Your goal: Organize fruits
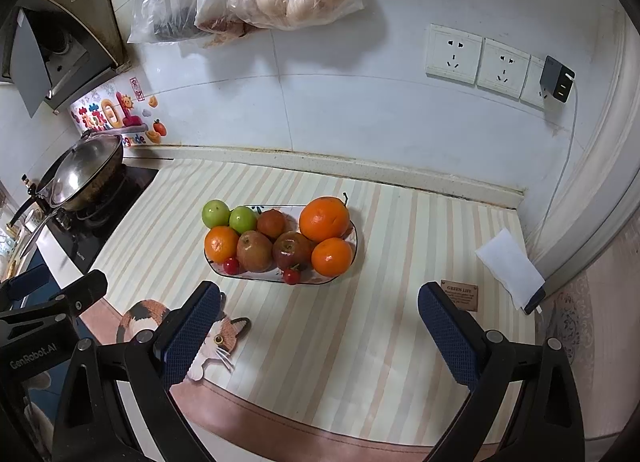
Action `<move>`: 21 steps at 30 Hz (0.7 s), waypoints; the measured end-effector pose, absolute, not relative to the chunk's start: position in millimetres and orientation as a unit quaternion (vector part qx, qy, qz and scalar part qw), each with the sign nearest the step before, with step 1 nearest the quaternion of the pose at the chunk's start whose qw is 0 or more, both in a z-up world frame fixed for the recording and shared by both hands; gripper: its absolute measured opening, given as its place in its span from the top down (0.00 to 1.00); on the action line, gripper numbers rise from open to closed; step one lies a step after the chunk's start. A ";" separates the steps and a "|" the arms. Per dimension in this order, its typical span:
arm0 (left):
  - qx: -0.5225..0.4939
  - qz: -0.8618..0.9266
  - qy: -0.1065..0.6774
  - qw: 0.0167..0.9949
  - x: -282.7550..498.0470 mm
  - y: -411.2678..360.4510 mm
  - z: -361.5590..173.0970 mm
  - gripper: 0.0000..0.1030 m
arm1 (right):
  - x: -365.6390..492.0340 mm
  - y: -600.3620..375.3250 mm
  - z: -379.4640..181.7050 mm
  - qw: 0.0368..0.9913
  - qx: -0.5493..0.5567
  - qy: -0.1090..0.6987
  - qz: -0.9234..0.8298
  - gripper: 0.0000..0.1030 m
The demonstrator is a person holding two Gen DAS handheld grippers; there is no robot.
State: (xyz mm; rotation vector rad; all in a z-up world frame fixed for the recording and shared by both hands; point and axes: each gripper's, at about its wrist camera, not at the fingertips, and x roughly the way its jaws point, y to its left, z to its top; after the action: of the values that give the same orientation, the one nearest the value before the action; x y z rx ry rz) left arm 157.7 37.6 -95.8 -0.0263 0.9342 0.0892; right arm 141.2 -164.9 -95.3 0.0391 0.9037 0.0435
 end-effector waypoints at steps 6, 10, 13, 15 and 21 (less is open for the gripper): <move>-0.011 0.044 0.444 0.895 156.9 36.4 -91.8 0.02 | 140.9 -164.6 -94.1 0.899 0.022 0.436 0.025 0.02; -0.009 0.044 0.442 0.896 156.1 35.8 -90.3 0.01 | 140.1 -163.8 -93.2 0.900 0.023 0.435 0.028 0.02; -0.007 0.045 0.441 0.896 155.9 35.3 -90.1 0.01 | 138.8 -163.9 -92.3 0.900 0.024 0.434 0.031 0.02; -0.006 0.044 0.441 0.897 156.1 34.9 -90.0 0.02 | 138.5 -163.0 -92.1 0.900 0.024 0.434 0.032 0.02; -0.004 0.047 0.438 0.898 154.2 34.6 -88.5 0.01 | 138.4 -162.7 -93.0 0.899 0.029 0.436 0.036 0.02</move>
State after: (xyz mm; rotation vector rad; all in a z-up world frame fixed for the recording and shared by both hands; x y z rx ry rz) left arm 154.2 34.6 -88.5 -0.0089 0.9082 0.0969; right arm 138.4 -162.7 -93.0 0.0605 0.9036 0.0743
